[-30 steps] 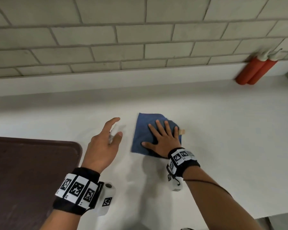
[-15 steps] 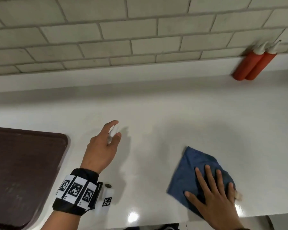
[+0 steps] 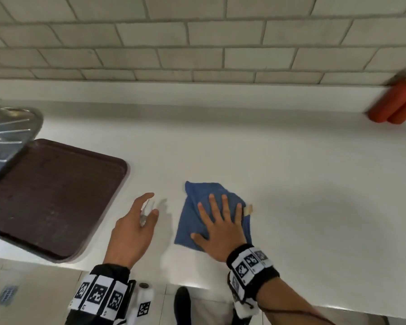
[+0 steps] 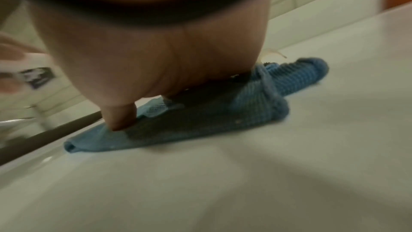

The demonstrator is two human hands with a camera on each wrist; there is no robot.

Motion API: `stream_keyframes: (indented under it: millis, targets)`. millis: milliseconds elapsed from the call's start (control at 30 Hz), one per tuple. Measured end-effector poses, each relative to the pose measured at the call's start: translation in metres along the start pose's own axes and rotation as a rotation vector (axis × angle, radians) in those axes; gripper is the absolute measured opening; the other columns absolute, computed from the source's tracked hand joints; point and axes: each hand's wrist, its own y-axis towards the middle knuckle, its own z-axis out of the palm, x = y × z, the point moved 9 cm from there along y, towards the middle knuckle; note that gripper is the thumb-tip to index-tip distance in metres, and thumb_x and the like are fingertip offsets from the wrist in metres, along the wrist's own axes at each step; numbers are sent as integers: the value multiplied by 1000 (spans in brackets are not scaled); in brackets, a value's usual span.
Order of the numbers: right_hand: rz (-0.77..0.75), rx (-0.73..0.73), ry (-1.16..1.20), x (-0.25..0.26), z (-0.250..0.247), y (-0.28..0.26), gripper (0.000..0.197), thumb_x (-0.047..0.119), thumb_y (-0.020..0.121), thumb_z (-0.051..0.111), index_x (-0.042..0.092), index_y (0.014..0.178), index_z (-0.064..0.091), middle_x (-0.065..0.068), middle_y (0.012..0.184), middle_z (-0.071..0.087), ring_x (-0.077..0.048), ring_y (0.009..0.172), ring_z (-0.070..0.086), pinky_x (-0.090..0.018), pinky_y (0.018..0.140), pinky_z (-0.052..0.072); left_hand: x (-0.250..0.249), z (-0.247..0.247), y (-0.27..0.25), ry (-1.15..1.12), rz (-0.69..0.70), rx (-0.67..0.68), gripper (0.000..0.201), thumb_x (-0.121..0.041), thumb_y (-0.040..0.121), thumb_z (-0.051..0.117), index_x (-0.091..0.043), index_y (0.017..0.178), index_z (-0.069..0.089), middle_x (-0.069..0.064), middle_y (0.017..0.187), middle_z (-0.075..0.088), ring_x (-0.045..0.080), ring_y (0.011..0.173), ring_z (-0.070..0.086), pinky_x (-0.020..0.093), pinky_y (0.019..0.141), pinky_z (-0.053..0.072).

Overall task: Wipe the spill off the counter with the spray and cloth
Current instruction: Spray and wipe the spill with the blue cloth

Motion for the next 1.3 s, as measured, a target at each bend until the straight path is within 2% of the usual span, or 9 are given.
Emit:
stream_keyframes:
  millis: [67,200,333,467,667,833,1000,1133,1300]
  targets:
    - [-58,-37,-6,27,13,-35,81,76,87,28,28,152,27,-9,161,18,-38,146,9,-68,105,9,18,-12,2,-13,-10,3,40,-45,98,51,-54,136,41,3,106,71,23,103,65,46,90,56]
    - [-7,-54,6,27,17,-73,84,82,83,31,33,152,25,-3,161,19,-34,147,13,-64,106,12,40,-38,13,-12,4,-6,41,-40,98,53,-49,137,46,2,91,73,26,81,66,47,81,57]
    - [132,20,27,31,6,-2,94,87,77,23,38,154,-1,-1,162,-13,-35,147,-15,-66,111,-10,45,-42,19,44,75,13,44,-34,99,55,-39,142,48,4,104,70,26,96,64,33,80,43]
    - [173,71,42,70,-1,62,91,80,82,28,35,153,-8,-3,161,-22,-38,143,-27,-69,108,-14,40,-37,16,97,177,52,44,-37,99,53,-39,143,45,6,103,73,30,96,68,38,79,51]
    - [36,-80,-41,110,24,-25,75,68,90,34,29,153,22,-8,162,15,-39,147,11,-66,111,7,54,-30,15,133,206,125,44,-39,100,51,-42,144,43,2,106,72,25,101,67,38,81,51]
    - [76,-35,-29,67,38,-112,70,70,92,30,36,153,19,2,162,17,-33,148,13,-62,110,17,61,-30,17,126,206,166,42,-42,100,50,-47,141,43,-14,78,54,18,90,65,35,78,51]
    - [248,7,-14,-5,19,-76,70,73,91,7,41,153,5,5,164,3,-29,150,1,-61,116,6,41,-23,15,136,275,159,40,-38,100,52,-43,139,47,-16,69,50,14,73,55,36,73,50]
    - [441,-35,35,-71,-1,-40,76,76,81,-2,45,150,-7,7,163,-11,-28,149,-10,-62,115,-3,14,-4,13,161,315,151,40,-37,101,51,-41,140,47,-16,72,51,13,72,53,32,69,45]
    - [403,-68,76,-67,7,-72,73,73,87,-1,42,152,-7,3,163,-10,-30,149,-10,-62,114,-4,-16,28,8,237,352,164,42,-37,101,48,-43,142,43,-10,99,68,17,91,65,32,75,46]
